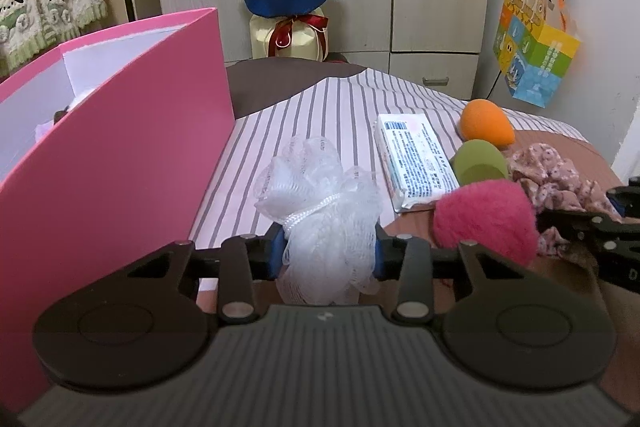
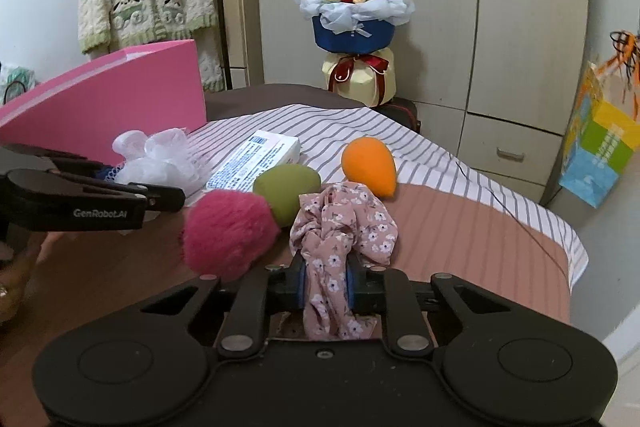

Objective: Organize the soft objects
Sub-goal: 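Grasp the white mesh bath puff with the left gripper while the right grasps the floral scrunchie, then carry the bath puff and scrunchie in both grippers over the pink box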

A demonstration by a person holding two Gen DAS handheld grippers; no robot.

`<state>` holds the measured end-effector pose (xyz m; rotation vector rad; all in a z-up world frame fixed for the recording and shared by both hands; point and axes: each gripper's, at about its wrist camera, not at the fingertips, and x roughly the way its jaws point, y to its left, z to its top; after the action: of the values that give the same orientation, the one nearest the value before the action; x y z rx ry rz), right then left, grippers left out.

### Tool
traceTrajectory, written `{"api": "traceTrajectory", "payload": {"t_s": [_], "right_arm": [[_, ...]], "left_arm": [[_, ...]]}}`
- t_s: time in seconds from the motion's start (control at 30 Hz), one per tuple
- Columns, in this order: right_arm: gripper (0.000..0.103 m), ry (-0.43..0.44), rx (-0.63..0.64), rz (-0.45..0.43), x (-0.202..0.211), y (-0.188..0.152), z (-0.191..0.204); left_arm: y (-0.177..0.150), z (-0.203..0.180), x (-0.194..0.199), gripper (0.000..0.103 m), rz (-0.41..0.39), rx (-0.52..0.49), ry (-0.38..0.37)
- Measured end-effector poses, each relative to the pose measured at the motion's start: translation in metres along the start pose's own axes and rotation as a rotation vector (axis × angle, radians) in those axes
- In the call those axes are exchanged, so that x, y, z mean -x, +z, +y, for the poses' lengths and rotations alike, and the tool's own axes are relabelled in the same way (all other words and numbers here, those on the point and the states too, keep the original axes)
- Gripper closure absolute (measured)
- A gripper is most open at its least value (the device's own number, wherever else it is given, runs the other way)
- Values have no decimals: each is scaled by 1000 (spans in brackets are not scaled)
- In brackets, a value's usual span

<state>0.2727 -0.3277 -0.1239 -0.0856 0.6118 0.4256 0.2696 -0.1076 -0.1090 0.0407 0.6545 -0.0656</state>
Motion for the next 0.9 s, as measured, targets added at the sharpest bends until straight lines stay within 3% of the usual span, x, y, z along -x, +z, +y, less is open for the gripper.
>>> {"api": "traceTrajectory", "payload": {"t_s": [0.6, 0.9], "right_arm": [[82, -81, -132, -14, 38, -16, 12], [82, -51, -121, -15, 68, -25, 37]], "left_arm": [[-17, 10, 48, 65, -35, 30, -73], [-34, 24, 90, 65, -32, 43, -158]]}}
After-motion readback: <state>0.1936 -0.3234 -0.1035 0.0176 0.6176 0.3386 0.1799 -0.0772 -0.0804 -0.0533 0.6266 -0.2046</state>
